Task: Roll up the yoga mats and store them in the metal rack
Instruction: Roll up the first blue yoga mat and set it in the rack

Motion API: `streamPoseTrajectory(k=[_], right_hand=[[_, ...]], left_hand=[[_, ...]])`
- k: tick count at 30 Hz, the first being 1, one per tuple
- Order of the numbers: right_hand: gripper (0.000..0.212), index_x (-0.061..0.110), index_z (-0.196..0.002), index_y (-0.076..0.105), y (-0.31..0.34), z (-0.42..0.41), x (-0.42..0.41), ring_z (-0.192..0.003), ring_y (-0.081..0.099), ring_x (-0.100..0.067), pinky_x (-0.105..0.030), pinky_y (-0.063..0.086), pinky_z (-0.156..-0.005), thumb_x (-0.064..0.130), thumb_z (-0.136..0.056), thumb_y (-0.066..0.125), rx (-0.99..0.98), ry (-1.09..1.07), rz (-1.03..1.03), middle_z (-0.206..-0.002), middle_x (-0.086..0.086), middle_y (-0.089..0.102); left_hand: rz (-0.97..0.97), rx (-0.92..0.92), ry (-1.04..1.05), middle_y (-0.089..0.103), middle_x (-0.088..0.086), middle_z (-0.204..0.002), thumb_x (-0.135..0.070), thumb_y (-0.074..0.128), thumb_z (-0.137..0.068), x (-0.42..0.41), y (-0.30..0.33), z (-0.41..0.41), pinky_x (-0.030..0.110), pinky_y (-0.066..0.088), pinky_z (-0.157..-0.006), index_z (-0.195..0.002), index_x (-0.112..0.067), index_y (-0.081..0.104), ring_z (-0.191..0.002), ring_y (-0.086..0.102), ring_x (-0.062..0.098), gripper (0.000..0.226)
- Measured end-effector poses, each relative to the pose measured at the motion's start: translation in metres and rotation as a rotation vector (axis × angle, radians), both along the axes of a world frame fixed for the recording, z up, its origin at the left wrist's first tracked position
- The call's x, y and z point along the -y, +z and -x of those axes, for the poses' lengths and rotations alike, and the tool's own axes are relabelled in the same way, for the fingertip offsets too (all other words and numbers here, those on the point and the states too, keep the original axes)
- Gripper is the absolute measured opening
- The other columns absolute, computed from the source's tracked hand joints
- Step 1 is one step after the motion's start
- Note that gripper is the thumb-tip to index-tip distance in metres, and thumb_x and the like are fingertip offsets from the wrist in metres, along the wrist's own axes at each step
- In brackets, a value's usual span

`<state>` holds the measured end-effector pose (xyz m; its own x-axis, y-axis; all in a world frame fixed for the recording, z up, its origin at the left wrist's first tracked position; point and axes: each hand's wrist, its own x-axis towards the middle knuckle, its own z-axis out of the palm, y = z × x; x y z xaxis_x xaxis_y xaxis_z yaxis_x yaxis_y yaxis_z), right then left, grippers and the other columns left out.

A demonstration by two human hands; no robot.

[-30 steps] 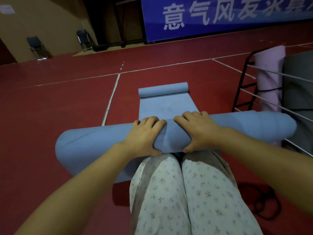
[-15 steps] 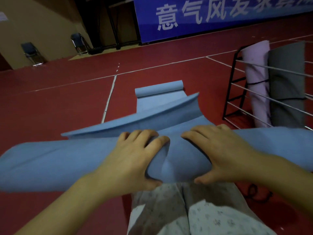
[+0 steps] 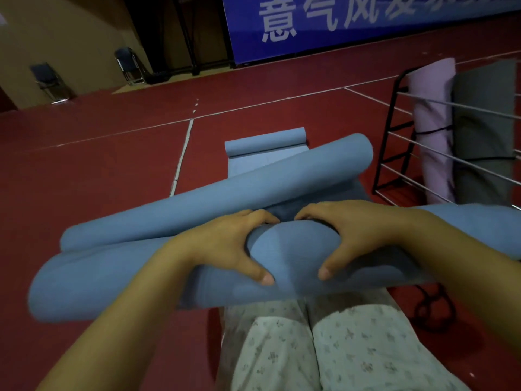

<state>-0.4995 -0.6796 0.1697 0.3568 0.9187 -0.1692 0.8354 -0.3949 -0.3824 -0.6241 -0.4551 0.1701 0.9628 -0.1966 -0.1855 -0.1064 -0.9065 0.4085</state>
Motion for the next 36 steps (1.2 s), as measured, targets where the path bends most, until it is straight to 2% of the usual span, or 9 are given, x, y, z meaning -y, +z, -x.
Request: streamPoseTrajectory(k=[5,9,11,15,19,23,28,32,36], right_hand=[[0.097,0.044,-0.139,0.031,0.012,-0.007,-0.004,-0.116,0.040,0.005,-0.018,0.036,-0.097,0.060,-0.058,0.080,0.035,0.025,-0.059,-0.126,0.027,0.037],[0.085,0.048,-0.137,0.034,0.015,0.007,-0.005,-0.114,0.038,0.007,-0.022,0.037,-0.099,0.063,-0.064,0.074,0.125,0.093,-0.167,-0.119,0.030,0.035],[0.082,0.049,-0.138,0.034,0.006,0.015,-0.007,-0.120,0.035,0.003,-0.024,0.034,-0.103,0.063,-0.066,0.072,0.090,0.095,-0.174,-0.127,0.027,0.033],[0.081,0.048,-0.138,0.033,-0.015,0.018,-0.013,-0.125,0.032,-0.002,-0.026,0.026,-0.102,0.069,-0.067,0.067,0.266,0.056,-0.240,-0.137,0.022,0.030],[0.077,0.049,-0.134,0.039,-0.013,0.009,-0.016,-0.116,0.039,0.000,-0.029,0.033,-0.100,0.066,-0.065,0.070,0.189,0.037,-0.266,-0.126,0.023,0.038],[0.074,0.049,-0.127,0.046,-0.006,-0.006,-0.025,-0.109,0.046,0.003,-0.027,0.042,-0.096,0.062,-0.061,0.076,0.045,0.010,-0.281,-0.116,0.026,0.044],[0.067,0.050,-0.121,0.052,0.001,-0.030,-0.036,-0.111,0.045,0.012,-0.013,0.037,-0.094,0.050,-0.061,0.083,-0.107,-0.013,-0.256,-0.113,0.029,0.048],[0.063,0.045,-0.120,0.056,0.006,-0.046,-0.047,-0.111,0.048,0.012,-0.015,0.041,-0.096,0.045,-0.064,0.084,-0.195,-0.015,-0.211,-0.118,0.028,0.054],[0.057,0.047,-0.118,0.056,0.008,-0.056,-0.055,-0.113,0.052,0.005,-0.029,0.044,-0.102,0.049,-0.067,0.081,-0.213,-0.041,-0.157,-0.121,0.024,0.057]], left_hand=[[0.110,-0.183,0.022,0.051,-0.028,-0.122,-0.061,0.082,-0.053,-0.012,0.010,-0.023,0.031,0.049,-0.095,-0.122,-0.048,0.045,-0.110,0.054,-0.005,0.080],[0.138,-0.299,0.030,0.058,-0.019,-0.119,-0.056,0.085,-0.052,-0.017,0.018,-0.038,0.035,0.053,-0.091,-0.119,-0.043,0.049,-0.105,0.061,0.003,0.077],[0.188,-0.344,0.057,0.061,-0.013,-0.118,-0.052,0.086,-0.052,-0.019,0.020,-0.044,0.038,0.053,-0.092,-0.116,-0.042,0.054,-0.104,0.064,0.009,0.073],[0.236,-0.406,0.092,0.060,-0.009,-0.123,-0.050,0.082,-0.056,-0.020,0.024,-0.050,0.038,0.052,-0.094,-0.124,-0.037,0.053,-0.105,0.064,0.010,0.075],[0.147,-0.225,0.098,0.052,-0.018,-0.133,-0.060,0.077,-0.058,-0.021,0.024,-0.044,0.026,0.042,-0.103,-0.132,-0.037,0.048,-0.117,0.052,0.000,0.083],[-0.033,0.255,0.176,0.045,-0.014,-0.133,-0.056,0.072,-0.073,-0.017,0.017,-0.011,0.015,0.033,-0.098,-0.137,-0.033,0.044,-0.120,0.044,0.002,0.075],[-0.338,0.550,0.088,0.047,0.003,-0.139,-0.072,0.048,-0.069,-0.017,-0.009,0.017,0.045,0.044,-0.095,-0.139,-0.036,0.040,-0.120,0.053,0.027,0.079],[-0.450,0.599,0.061,0.056,0.006,-0.125,-0.073,0.049,-0.061,-0.012,-0.020,0.012,0.045,0.049,-0.086,-0.133,-0.035,0.041,-0.107,0.061,0.027,0.082],[-0.432,0.430,0.070,0.040,0.002,-0.141,-0.080,0.055,-0.057,-0.019,-0.014,0.000,0.044,0.034,-0.103,-0.141,-0.040,0.023,-0.127,0.044,0.024,0.099]])
